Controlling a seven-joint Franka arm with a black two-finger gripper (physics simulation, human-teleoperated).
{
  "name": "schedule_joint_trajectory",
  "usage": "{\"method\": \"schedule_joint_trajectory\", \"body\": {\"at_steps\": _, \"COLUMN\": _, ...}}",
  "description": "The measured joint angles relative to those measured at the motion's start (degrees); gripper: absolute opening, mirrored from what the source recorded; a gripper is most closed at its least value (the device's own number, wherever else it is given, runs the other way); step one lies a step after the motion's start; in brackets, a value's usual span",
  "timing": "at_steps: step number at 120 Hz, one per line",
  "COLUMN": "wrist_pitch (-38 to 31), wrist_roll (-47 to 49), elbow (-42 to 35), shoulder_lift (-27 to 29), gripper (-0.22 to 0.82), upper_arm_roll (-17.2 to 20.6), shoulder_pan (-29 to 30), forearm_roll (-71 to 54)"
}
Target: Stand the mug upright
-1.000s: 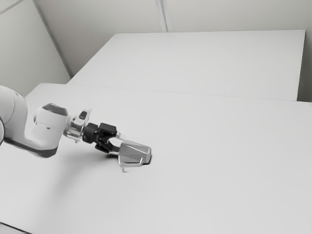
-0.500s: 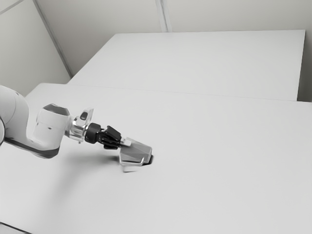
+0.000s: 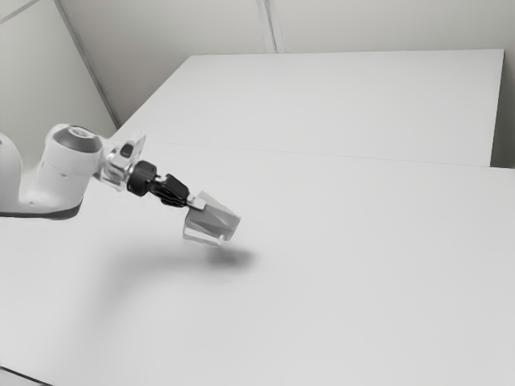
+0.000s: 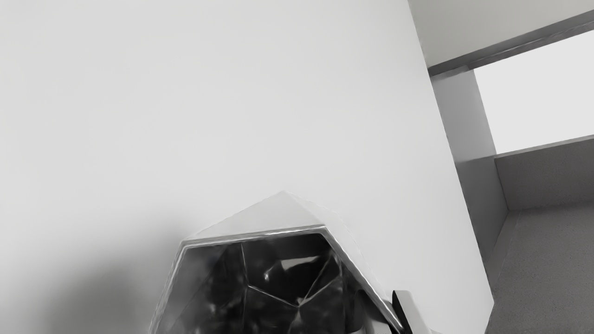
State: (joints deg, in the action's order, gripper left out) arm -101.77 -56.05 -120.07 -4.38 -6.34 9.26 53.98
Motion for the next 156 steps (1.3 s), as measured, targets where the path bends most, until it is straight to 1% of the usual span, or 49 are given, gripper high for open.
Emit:
{"method": "schedule_joint_trajectory", "body": {"at_steps": 23, "wrist_pitch": -0.77, "wrist_roll": 8.40, "elbow": 9.10, "shoulder_lift": 0.22, "gripper": -0.18, "upper_arm_roll": 3.26, "shoulder_pan": -0.22, "forearm_roll": -25.23}}
{"method": "schedule_joint_trajectory", "body": {"at_steps": 32, "wrist_pitch": -2.16, "wrist_roll": 11.87, "elbow": 10.31, "shoulder_lift": 0.10, "gripper": -0.18, "upper_arm_roll": 4.60, "shoulder_pan": -0.42, "forearm_roll": -33.19}}
{"method": "schedule_joint_trajectory", "body": {"at_steps": 46, "wrist_pitch": -6.26, "wrist_roll": 17.00, "elbow": 10.63, "shoulder_lift": -0.26, "gripper": -0.18, "upper_arm_roll": 5.44, "shoulder_pan": -1.38, "forearm_roll": -42.32}}
{"method": "schedule_joint_trajectory", "body": {"at_steps": 57, "wrist_pitch": -9.88, "wrist_roll": 20.66, "elbow": 9.73, "shoulder_lift": -0.57, "gripper": -0.18, "upper_arm_roll": 5.56, "shoulder_pan": -1.54, "forearm_roll": -45.85}}
{"method": "schedule_joint_trajectory", "body": {"at_steps": 79, "wrist_pitch": -17.01, "wrist_roll": 27.48, "elbow": 4.15, "shoulder_lift": -0.35, "gripper": -0.18, "upper_arm_roll": 5.77, "shoulder_pan": -1.37, "forearm_roll": -48.52}}
{"method": "schedule_joint_trajectory", "body": {"at_steps": 96, "wrist_pitch": -20.25, "wrist_roll": 31.95, "elbow": 1.71, "shoulder_lift": -0.94, "gripper": -0.18, "upper_arm_roll": 5.84, "shoulder_pan": -2.09, "forearm_roll": -49.24}}
{"method": "schedule_joint_trajectory", "body": {"at_steps": 112, "wrist_pitch": -22.11, "wrist_roll": 35.36, "elbow": 0.98, "shoulder_lift": -2.16, "gripper": -0.18, "upper_arm_roll": 5.89, "shoulder_pan": -2.14, "forearm_roll": -49.50}}
{"method": "schedule_joint_trajectory", "body": {"at_steps": 115, "wrist_pitch": -22.32, "wrist_roll": 35.90, "elbow": 0.90, "shoulder_lift": -2.22, "gripper": -0.14, "upper_arm_roll": 5.93, "shoulder_pan": -2.13, "forearm_roll": -49.49}}
{"method": "schedule_joint_trajectory", "body": {"at_steps": 130, "wrist_pitch": -22.97, "wrist_roll": 38.13, "elbow": 0.72, "shoulder_lift": -2.30, "gripper": 0.14, "upper_arm_roll": 6.15, "shoulder_pan": -2.23, "forearm_roll": -49.05}}
{"method": "schedule_joint_trajectory", "body": {"at_steps": 137, "wrist_pitch": -23.16, "wrist_roll": 39.04, "elbow": 0.72, "shoulder_lift": -2.12, "gripper": 0.25, "upper_arm_roll": 6.21, "shoulder_pan": -2.30, "forearm_roll": -48.95}}
{"method": "schedule_joint_trajectory", "body": {"at_steps": 146, "wrist_pitch": -23.12, "wrist_roll": 40.09, "elbow": 0.81, "shoulder_lift": -1.27, "gripper": 0.36, "upper_arm_roll": 6.41, "shoulder_pan": -2.45, "forearm_roll": -48.81}}
{"method": "schedule_joint_trajectory", "body": {"at_steps": 156, "wrist_pitch": -22.51, "wrist_roll": 41.09, "elbow": 1.13, "shoulder_lift": 0.28, "gripper": 0.44, "upper_arm_roll": 6.56, "shoulder_pan": -2.64, "forearm_roll": -48.65}}
